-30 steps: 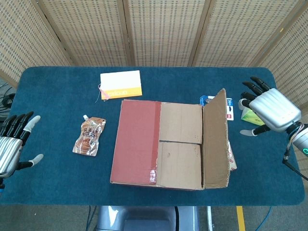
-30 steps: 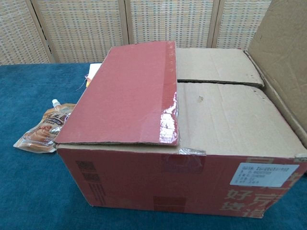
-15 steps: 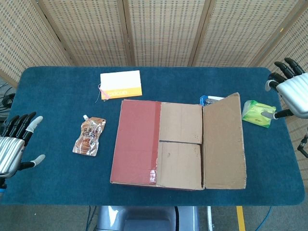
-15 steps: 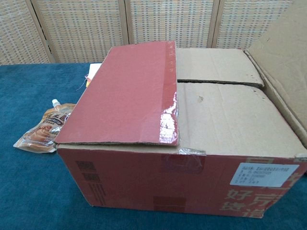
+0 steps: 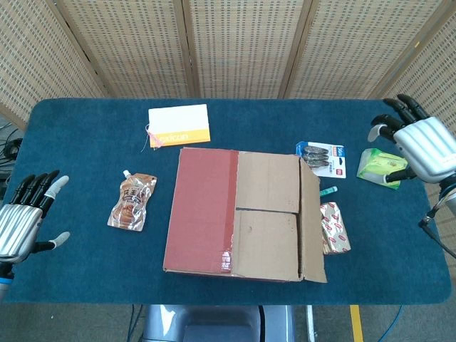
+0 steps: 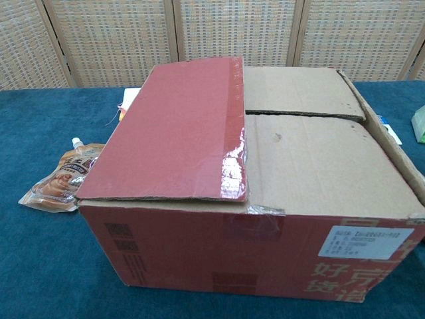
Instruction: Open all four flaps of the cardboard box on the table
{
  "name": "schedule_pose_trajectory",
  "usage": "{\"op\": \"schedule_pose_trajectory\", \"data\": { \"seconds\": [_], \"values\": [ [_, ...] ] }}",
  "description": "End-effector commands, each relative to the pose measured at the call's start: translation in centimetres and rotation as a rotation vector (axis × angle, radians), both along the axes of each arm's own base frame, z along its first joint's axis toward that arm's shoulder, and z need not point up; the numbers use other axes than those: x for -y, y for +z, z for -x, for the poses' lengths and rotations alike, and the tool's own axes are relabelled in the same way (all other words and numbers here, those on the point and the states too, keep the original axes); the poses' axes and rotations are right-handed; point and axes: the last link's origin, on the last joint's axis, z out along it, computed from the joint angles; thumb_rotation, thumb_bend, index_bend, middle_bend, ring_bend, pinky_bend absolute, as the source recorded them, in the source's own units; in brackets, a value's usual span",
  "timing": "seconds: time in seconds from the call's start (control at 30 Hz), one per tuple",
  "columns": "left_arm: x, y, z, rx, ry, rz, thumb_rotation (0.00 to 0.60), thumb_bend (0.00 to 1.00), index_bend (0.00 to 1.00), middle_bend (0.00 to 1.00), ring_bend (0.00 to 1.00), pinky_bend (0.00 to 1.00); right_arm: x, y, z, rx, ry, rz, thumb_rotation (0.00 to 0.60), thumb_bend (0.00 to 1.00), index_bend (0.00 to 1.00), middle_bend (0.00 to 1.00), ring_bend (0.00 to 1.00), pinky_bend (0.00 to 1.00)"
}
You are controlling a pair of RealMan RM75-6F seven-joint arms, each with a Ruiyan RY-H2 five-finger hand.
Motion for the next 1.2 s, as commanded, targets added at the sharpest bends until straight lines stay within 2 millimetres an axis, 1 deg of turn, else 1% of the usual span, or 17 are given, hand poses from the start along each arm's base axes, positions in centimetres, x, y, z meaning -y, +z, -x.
{"op": "schedule_pose_trajectory", "data": {
  "seconds": [0.03, 0.13, 0.27, 0.37, 0.47, 0.67, 0.7, 0.77, 0.8, 0.87, 1.07, 1.2],
  "values": [
    [-0.3, -0.1, -0.1, -0.010, -0.022, 0.020, 0.596, 0.10, 0.09, 0.00, 0.00, 0.00, -0.7, -1.5, -0.2, 0.047, 0.015, -0.055, 0.379, 0.00, 0.39, 0.31, 0.06, 0.02],
    [-0.8, -0.2, -0.7, -0.014, -0.068, 0.051, 0.597, 0.10, 0.12, 0.00, 0.00, 0.00, -1.0, -2.3, -0.5, 0.070, 0.021, -0.089, 0.382, 0.00, 0.39, 0.31, 0.07, 0.02],
    [-2.1, -0.6, -2.3, -0.017, -0.171, 0.146, 0.598, 0.10, 0.12, 0.00, 0.00, 0.00, -1.2, -2.9, -0.8, 0.089, 0.024, -0.118, 0.386, 0.01, 0.39, 0.31, 0.07, 0.02],
    [-3.1, -1.0, -3.8, -0.048, -0.247, 0.237, 0.598, 0.11, 0.12, 0.00, 0.00, 0.00, -1.4, -3.2, -0.9, 0.096, 0.026, -0.120, 0.389, 0.03, 0.39, 0.31, 0.07, 0.02],
    [-4.2, -1.5, -5.5, -0.075, -0.315, 0.332, 0.599, 0.13, 0.12, 0.00, 0.00, 0.00, -1.7, -3.3, -0.7, 0.098, 0.021, -0.120, 0.390, 0.03, 0.39, 0.31, 0.07, 0.02],
    [-7.0, -3.2, -9.9, -0.114, -0.449, 0.504, 0.599, 0.16, 0.12, 0.00, 0.00, 0.00, -2.6, -3.2, -0.1, 0.112, -0.002, -0.110, 0.388, 0.03, 0.39, 0.31, 0.07, 0.02],
    [-7.3, -3.4, -10.4, -0.118, -0.461, 0.519, 0.599, 0.17, 0.12, 0.00, 0.00, 0.00, -2.7, -3.2, 0.0, 0.113, -0.004, -0.108, 0.388, 0.03, 0.39, 0.32, 0.07, 0.02],
    [-8.1, -4.0, -12.1, -0.134, -0.515, 0.559, 0.598, 0.19, 0.12, 0.00, 0.00, 0.00, -2.9, -3.2, 0.2, 0.113, -0.012, -0.103, 0.389, 0.03, 0.39, 0.32, 0.07, 0.02],
    [-8.3, -4.1, -12.3, -0.136, -0.521, 0.565, 0.599, 0.20, 0.12, 0.00, 0.00, 0.00, -3.0, -3.2, 0.3, 0.113, -0.013, -0.102, 0.389, 0.03, 0.39, 0.32, 0.07, 0.02],
    [-8.9, -4.8, -14.1, -0.144, -0.572, 0.598, 0.598, 0.21, 0.12, 0.00, 0.00, 0.00, -3.2, -3.1, 0.5, 0.115, -0.021, -0.095, 0.389, 0.03, 0.39, 0.32, 0.07, 0.02],
    [-10.4, -6.9, -18.1, -0.151, -0.662, 0.677, 0.597, 0.22, 0.12, 0.00, 0.00, 0.00, -3.6, -2.6, 0.9, 0.111, -0.037, -0.068, 0.389, 0.03, 0.39, 0.32, 0.07, 0.02],
    [-11.0, -8.4, -20.6, -0.163, -0.703, 0.726, 0.598, 0.22, 0.12, 0.00, 0.00, 0.00, -3.9, -2.4, 1.1, 0.098, -0.044, -0.054, 0.388, 0.03, 0.39, 0.32, 0.07, 0.02]
  ]
}}
